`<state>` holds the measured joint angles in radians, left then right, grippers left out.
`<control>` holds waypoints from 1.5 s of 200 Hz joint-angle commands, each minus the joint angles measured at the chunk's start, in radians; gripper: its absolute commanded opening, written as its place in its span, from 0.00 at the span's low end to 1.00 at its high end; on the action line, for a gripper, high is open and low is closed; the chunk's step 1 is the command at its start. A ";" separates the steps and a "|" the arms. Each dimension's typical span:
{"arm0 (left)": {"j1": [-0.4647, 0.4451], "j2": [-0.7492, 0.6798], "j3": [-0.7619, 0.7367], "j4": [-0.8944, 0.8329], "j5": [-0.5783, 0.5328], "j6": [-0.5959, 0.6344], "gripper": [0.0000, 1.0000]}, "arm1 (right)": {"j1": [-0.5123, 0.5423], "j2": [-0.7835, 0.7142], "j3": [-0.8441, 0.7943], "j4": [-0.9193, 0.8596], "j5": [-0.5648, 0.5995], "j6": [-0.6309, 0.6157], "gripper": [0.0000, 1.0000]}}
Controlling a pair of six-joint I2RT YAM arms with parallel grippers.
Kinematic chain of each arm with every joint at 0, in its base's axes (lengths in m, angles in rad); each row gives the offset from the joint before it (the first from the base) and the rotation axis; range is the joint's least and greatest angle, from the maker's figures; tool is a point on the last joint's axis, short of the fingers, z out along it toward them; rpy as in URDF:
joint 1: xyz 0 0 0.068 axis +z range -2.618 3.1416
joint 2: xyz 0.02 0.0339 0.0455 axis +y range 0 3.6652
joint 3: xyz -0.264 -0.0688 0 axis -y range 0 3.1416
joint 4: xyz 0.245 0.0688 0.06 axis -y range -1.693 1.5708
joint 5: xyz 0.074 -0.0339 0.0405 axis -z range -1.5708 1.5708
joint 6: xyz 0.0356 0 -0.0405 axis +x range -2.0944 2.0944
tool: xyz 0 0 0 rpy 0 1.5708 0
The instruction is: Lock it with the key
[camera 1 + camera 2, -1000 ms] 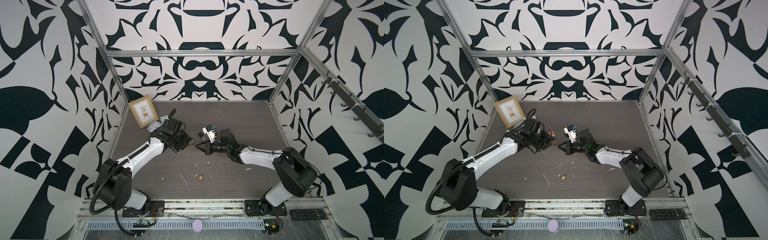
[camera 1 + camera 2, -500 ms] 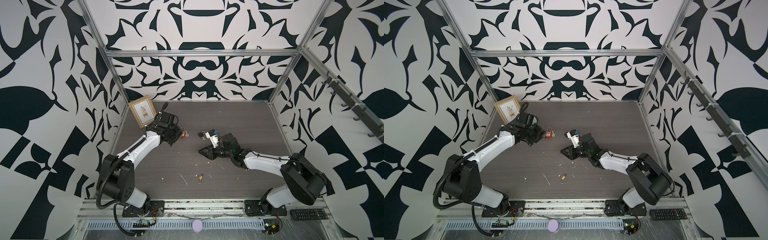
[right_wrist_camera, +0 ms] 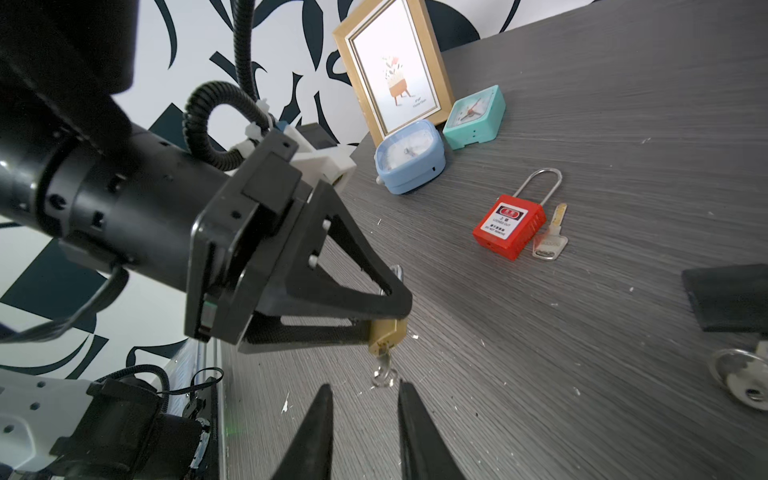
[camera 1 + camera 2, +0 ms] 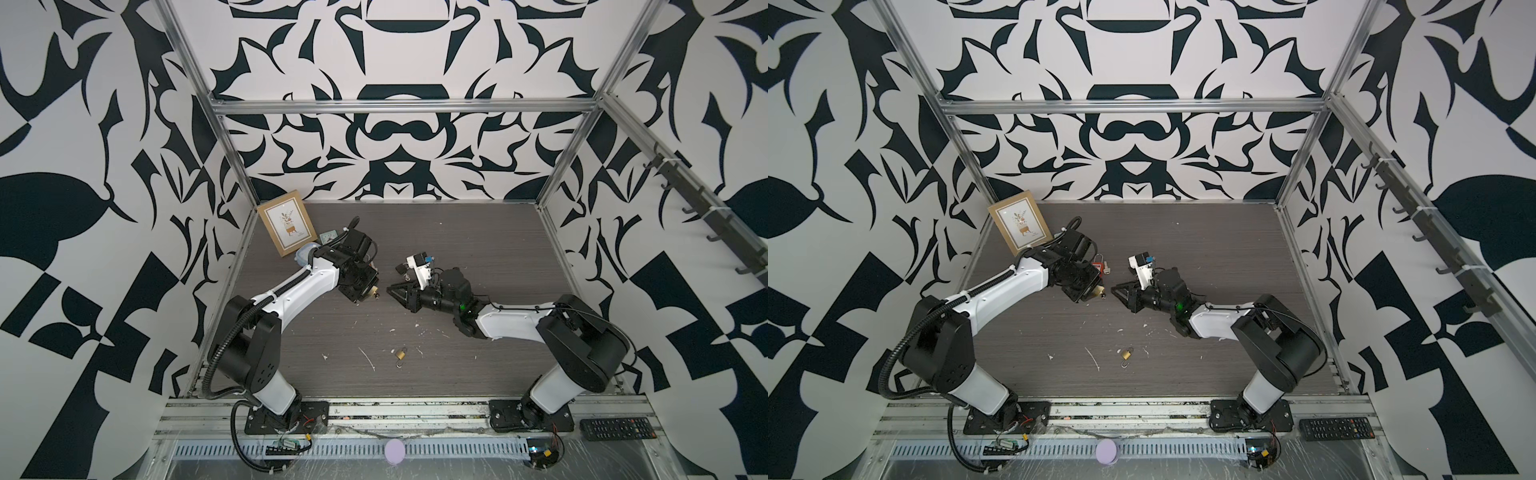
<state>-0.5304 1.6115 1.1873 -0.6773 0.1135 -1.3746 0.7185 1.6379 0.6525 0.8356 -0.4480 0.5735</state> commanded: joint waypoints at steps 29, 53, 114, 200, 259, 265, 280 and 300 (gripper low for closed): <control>-0.007 0.002 0.007 0.000 0.009 -0.128 0.00 | 0.011 0.018 0.020 0.073 0.009 0.062 0.31; -0.008 0.010 0.018 0.004 0.010 -0.129 0.00 | 0.012 0.056 0.052 0.041 -0.051 0.089 0.33; -0.015 0.024 0.026 0.005 0.017 -0.127 0.00 | 0.012 0.151 0.119 0.048 -0.143 0.126 0.36; -0.015 0.024 0.015 0.022 0.024 -0.126 0.00 | 0.012 0.192 0.137 0.069 -0.158 0.140 0.35; -0.015 0.031 0.008 0.028 0.037 -0.123 0.00 | 0.012 0.148 0.117 0.059 -0.118 0.091 0.35; -0.015 0.031 0.006 0.028 0.037 -0.124 0.00 | 0.012 0.143 0.116 0.053 -0.114 0.083 0.35; -0.014 0.032 0.005 0.030 0.040 -0.124 0.00 | 0.012 0.128 0.116 0.035 -0.104 0.061 0.35; -0.014 0.034 0.005 0.032 0.044 -0.124 0.00 | 0.012 0.110 0.119 0.008 -0.095 0.032 0.34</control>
<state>-0.5434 1.6302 1.1908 -0.6407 0.1509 -1.4883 0.7261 1.8023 0.7597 0.8345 -0.5598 0.6659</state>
